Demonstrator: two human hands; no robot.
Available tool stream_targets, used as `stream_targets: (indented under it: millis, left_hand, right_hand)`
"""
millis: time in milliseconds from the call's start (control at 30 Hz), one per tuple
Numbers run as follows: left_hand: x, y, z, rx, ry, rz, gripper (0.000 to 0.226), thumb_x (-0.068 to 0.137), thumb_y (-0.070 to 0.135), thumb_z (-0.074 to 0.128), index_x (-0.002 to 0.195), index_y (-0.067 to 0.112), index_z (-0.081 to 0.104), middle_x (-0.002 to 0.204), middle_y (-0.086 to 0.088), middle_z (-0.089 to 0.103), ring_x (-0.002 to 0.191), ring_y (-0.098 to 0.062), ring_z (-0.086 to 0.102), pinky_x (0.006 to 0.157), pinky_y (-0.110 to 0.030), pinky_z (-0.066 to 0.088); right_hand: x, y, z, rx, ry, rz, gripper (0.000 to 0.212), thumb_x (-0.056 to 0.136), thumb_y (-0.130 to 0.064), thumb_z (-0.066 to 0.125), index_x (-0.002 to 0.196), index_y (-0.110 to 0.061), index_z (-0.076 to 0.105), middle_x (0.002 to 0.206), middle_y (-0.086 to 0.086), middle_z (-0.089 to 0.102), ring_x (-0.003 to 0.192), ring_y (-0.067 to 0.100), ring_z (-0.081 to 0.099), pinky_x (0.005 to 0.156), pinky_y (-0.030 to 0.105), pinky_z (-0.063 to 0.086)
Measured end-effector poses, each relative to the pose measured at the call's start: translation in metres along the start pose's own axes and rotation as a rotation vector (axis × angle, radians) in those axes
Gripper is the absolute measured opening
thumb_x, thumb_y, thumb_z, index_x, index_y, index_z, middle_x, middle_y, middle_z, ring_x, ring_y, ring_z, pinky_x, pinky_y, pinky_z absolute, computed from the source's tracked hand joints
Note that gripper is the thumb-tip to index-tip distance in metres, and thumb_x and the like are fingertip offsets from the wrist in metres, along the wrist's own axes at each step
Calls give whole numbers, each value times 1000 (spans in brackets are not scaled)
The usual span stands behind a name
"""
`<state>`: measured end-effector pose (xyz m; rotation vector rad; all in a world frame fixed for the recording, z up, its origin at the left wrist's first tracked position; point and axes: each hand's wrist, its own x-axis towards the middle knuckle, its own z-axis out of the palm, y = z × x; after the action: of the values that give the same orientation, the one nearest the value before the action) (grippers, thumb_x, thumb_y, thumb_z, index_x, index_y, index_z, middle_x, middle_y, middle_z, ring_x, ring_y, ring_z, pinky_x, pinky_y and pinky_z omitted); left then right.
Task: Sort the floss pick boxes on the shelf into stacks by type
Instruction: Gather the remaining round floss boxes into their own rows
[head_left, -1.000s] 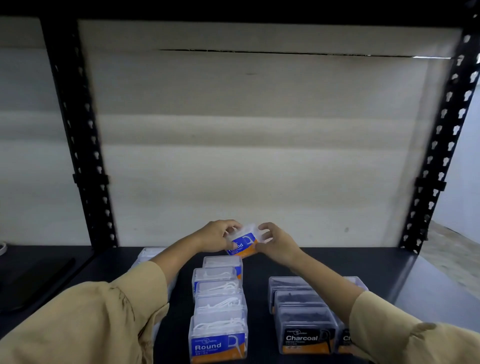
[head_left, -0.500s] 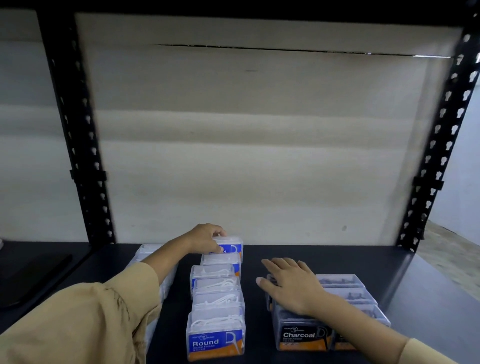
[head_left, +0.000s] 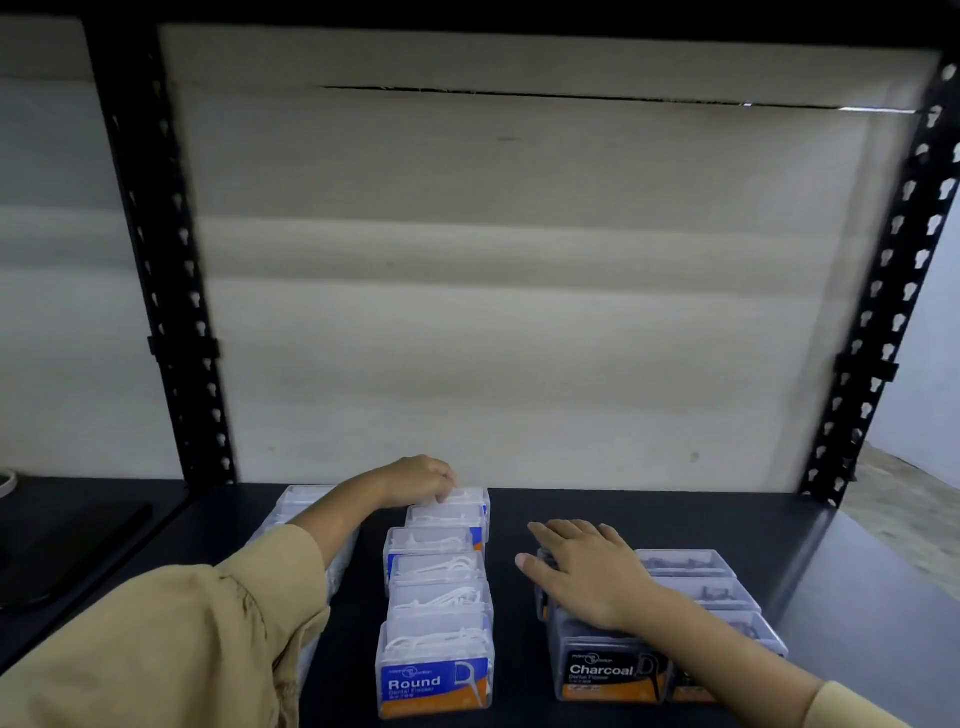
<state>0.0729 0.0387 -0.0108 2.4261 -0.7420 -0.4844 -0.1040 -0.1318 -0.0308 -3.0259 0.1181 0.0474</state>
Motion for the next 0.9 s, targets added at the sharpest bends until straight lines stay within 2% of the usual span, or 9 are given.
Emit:
stream_targets:
  millis: [67,133,233,267,367,533,667,833,900]
  left_hand:
    - [0,1,1,28,-23,2,36,81,20,49,112,8,62,109,3,55,103,-16,48,86,-25,35]
    - [-2,1,1,56,-23,2,34,87,18,44,112,6,62,111,0,56,102,-17,47,83,-26,36]
    - [-6,1,1,81,-29,9,49,75,30,38,109,3,61,120,-11,59,100,-19,48,84,-27,37]
    - [-7,1,1,88,-29,6,45,78,29,39,109,4,61,122,-11,59,100,-19,49,85,-28,37]
    - [-6,0,2,107,-27,10,29,90,16,38,107,7,61,117,-8,59,104,-23,51,82,-26,36]
    - [-9,3,5,113,-28,14,33,90,14,38,114,9,60,115,-1,57,110,-21,51,89,-28,37]
    - [-12,6,8,103,-38,32,32,91,14,38,113,11,61,109,3,55,103,-16,49,85,-25,37]
    - [-15,7,12,93,-23,38,31,91,14,38,112,10,60,107,3,55,102,-18,49,79,-25,37]
    - [-18,7,14,72,-16,44,31,92,13,37,114,10,60,107,2,54,100,-17,48,74,-21,37]
  right_hand:
    - [0,0,1,8,-6,4,62,94,-57,22,147,-25,23,154,-2,27,143,19,22,118,43,14]
    - [-1,1,0,9,-7,7,62,94,-58,22,147,-26,22,155,-2,27,143,18,21,118,43,13]
    - [-2,1,-1,14,3,3,63,94,-58,21,147,-25,21,155,-3,25,144,18,20,118,43,12]
    - [-2,1,-1,15,7,2,64,93,-60,20,147,-25,21,155,-3,26,143,18,20,118,43,12]
    - [-6,0,-3,14,8,-4,91,73,-77,2,147,-26,22,155,-3,27,143,17,21,118,44,11]
    - [-14,-3,-4,24,48,-17,119,46,-77,-18,147,-27,21,155,-4,26,144,17,20,118,45,10]
    - [-20,-4,-3,31,80,-22,120,44,-76,-19,147,-28,20,154,-6,26,143,16,20,118,45,11]
    - [-27,-9,-4,32,95,-46,114,48,-74,-17,147,-29,20,154,-5,26,143,16,20,117,45,10]
    - [-28,-10,-3,36,96,-45,114,48,-74,-17,147,-28,19,155,-5,25,143,17,20,117,45,10]
